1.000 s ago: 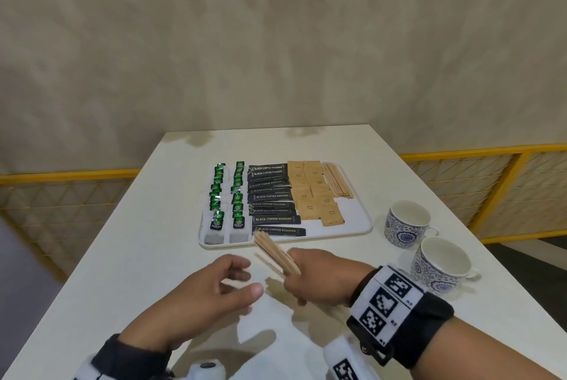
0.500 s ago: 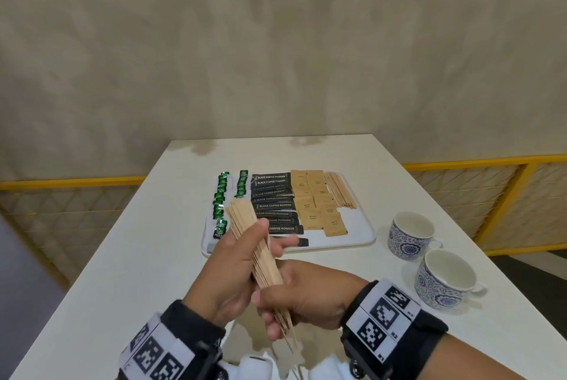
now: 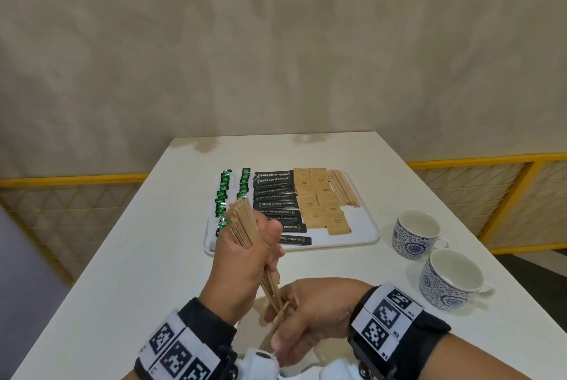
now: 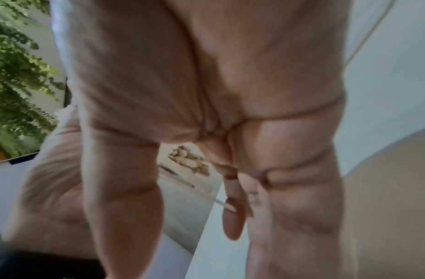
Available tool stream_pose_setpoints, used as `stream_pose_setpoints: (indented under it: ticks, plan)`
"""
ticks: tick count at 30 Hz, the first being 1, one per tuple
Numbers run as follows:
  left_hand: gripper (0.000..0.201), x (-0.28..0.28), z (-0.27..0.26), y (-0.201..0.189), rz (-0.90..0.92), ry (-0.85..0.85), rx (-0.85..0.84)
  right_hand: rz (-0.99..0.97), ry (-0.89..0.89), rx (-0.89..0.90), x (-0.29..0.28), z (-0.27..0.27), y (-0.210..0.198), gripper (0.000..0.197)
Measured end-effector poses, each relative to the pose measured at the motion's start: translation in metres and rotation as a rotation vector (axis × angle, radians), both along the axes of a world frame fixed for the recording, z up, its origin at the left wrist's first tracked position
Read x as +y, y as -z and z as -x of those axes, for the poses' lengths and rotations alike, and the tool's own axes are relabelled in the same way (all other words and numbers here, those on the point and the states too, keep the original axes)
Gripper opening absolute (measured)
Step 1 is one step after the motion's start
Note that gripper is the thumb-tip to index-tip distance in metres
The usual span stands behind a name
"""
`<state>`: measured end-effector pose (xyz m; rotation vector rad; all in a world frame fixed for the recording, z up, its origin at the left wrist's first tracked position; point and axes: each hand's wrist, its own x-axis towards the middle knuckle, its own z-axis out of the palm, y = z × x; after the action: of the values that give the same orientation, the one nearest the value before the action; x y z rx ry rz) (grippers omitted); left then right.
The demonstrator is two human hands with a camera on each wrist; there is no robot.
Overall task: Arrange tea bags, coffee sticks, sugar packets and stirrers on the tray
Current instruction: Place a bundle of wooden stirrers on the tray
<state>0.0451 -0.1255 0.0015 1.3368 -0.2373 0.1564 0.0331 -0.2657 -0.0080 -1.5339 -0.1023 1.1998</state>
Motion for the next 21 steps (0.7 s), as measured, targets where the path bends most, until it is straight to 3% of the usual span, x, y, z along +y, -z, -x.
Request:
stream_pose_setpoints:
  ticks: [5,8,11,13,15,18,21]
  plan:
    - [0.028,-0.004,0.004,0.008,-0.13,0.033,-0.058,-0.159,0.148,-0.016,-0.001,-0.002,0.011,0.027]
    - [0.034,-0.003,0.003,0.013,-0.163,0.011,-0.023,-0.225,0.224,-0.048,0.001,-0.004,0.016,0.034]
    - [0.037,-0.002,0.0,0.017,-0.16,0.001,0.021,-0.118,0.215,-0.093,-0.001,-0.004,0.015,0.039]
    - [0.035,0.0,-0.003,0.021,-0.223,0.005,0.058,0.189,0.102,-0.316,-0.004,-0.004,0.008,0.053]
    - [0.033,0.002,-0.002,0.026,-0.308,0.066,0.085,0.442,0.046,-0.679,-0.011,-0.003,0.001,0.06]
    - [0.031,0.01,-0.003,0.039,-0.368,0.181,0.158,0.428,0.105,-1.123,-0.015,0.005,-0.013,0.062]
    - [0.032,0.007,-0.003,0.038,-0.417,0.2,0.236,0.316,-0.014,-1.373,-0.016,0.017,-0.026,0.074]
